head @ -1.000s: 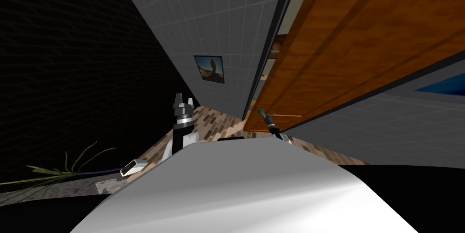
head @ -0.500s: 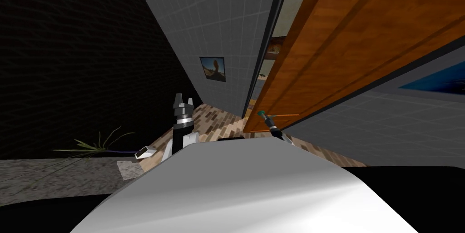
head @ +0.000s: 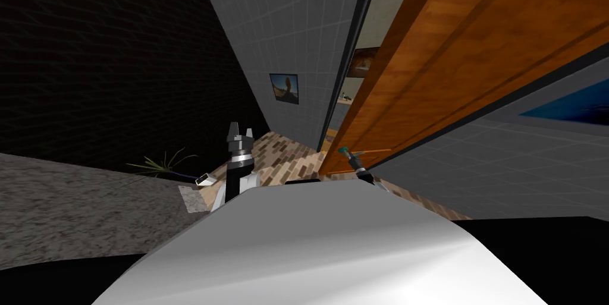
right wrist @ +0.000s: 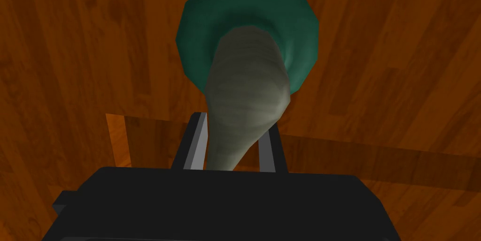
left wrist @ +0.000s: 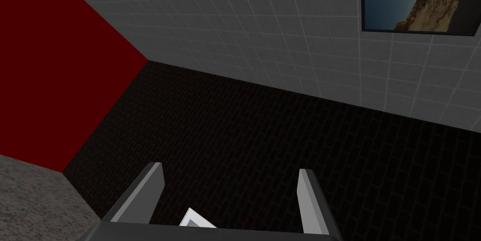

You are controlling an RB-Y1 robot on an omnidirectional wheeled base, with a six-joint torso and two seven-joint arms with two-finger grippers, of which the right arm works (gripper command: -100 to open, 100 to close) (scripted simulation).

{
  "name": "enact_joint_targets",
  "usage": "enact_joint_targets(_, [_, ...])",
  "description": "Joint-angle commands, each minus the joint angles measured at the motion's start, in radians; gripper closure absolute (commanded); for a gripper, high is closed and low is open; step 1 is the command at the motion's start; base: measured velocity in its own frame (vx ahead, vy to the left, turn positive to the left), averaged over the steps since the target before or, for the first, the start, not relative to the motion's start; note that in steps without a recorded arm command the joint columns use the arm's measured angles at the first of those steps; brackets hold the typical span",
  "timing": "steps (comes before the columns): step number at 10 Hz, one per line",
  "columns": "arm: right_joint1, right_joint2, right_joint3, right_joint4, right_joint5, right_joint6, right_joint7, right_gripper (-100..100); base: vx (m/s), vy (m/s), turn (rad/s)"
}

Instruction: Pull the door open

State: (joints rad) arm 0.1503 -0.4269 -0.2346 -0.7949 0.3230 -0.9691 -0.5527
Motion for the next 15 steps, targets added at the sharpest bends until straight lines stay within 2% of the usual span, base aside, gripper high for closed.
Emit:
enact_joint_targets(1, [0.014, -0.014, -0.002, 0.000, 0.009, -0.032, -0.016, 100, -0.224, -0.099, 0.184])
enact_joint_targets(2, [0.019, -0.018, -0.002, 0.001, 0.013, -0.043, -0.021, 100, -0.220, -0.053, 0.132])
enact_joint_targets(3, [0.012, -0.014, 0.000, 0.005, 0.010, -0.032, -0.017, 100, -0.088, -0.017, 0.015])
enact_joint_targets(4, [0.036, -0.018, -0.002, 0.010, 0.018, -0.069, -0.022, 100, -0.040, -0.032, 0.025])
enact_joint_targets(8, [0.101, -0.031, -0.009, 0.014, 0.040, -0.170, -0.033, 100, -0.046, -0.053, 0.029])
enact_joint_targets(9, [0.101, -0.031, -0.009, 0.014, 0.040, -0.173, -0.033, 100, -0.036, -0.037, 0.005])
enact_joint_targets(11, [0.140, -0.039, -0.013, 0.016, 0.053, -0.233, -0.040, 100, -0.045, -0.050, 0.031])
enact_joint_targets(12, [0.140, -0.039, -0.013, 0.016, 0.053, -0.233, -0.040, 100, -0.032, -0.048, 0.004])
enact_joint_targets(15, [0.192, -0.050, -0.019, 0.018, 0.070, -0.315, -0.049, 100, -0.045, -0.049, 0.036])
